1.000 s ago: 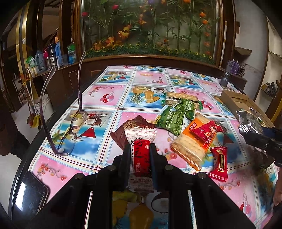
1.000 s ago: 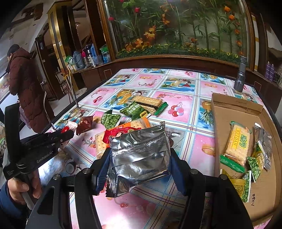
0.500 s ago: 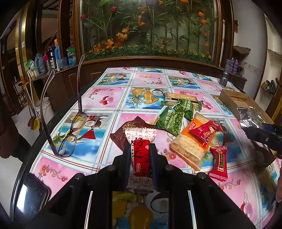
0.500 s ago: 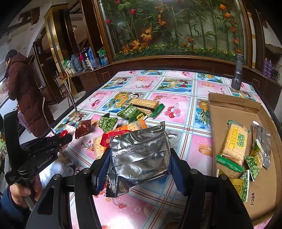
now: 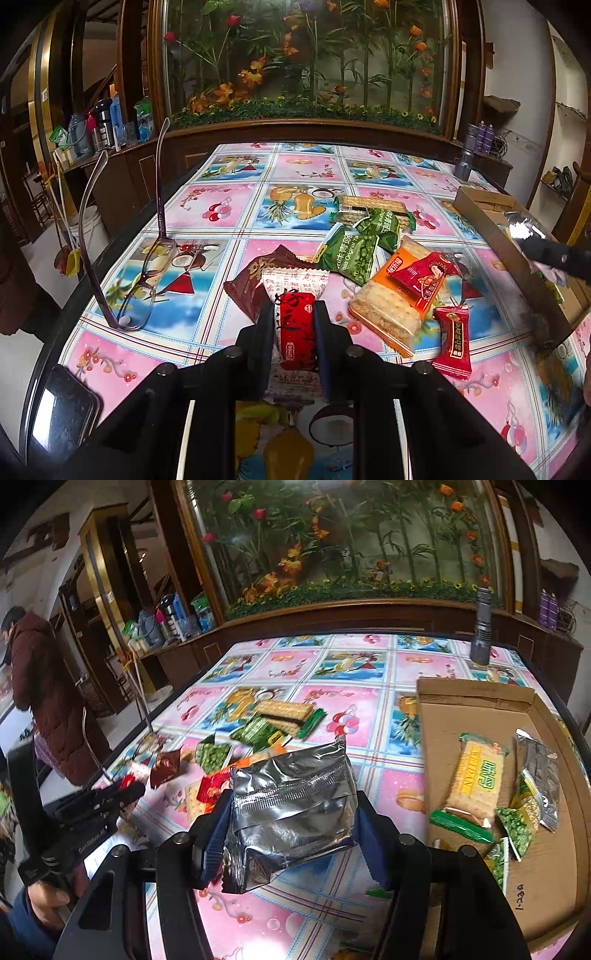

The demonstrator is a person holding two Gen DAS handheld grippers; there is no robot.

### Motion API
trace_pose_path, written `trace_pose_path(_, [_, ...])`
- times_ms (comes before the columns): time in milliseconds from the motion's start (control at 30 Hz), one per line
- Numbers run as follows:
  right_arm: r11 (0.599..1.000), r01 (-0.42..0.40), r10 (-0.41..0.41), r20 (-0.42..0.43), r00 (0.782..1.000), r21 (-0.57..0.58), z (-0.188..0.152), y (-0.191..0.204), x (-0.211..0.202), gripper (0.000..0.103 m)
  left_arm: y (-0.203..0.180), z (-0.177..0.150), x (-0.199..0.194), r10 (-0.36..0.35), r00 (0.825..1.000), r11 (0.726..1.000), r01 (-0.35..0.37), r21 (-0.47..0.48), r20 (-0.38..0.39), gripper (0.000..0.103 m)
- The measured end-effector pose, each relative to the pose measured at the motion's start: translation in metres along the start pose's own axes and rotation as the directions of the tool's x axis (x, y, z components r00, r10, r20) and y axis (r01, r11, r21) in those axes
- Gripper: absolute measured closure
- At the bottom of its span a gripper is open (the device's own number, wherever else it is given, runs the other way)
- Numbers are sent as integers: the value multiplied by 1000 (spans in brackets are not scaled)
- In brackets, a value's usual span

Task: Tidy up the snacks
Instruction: 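Lift the silver foil bag with the right tool while the left tool holds the red packet, then carry the silver foil bag and red packet over the cardboard box with both tools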

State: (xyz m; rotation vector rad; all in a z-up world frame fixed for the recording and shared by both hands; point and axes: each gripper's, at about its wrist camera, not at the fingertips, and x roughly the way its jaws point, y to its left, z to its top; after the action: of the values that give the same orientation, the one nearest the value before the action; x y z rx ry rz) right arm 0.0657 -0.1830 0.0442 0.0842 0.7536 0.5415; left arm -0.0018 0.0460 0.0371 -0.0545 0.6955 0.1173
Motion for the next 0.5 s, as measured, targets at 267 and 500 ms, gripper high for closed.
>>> trace_pose_path(267, [995, 7, -13, 62, 998, 97, 12, -29, -19, 36, 3, 0, 3, -6, 1000, 1000, 6, -17, -8, 83])
trace_pose_path(500, [976, 38, -63, 110, 992, 215, 18, -68, -37, 36, 6, -1, 2, -12, 1000, 999, 11, -32, -7, 84])
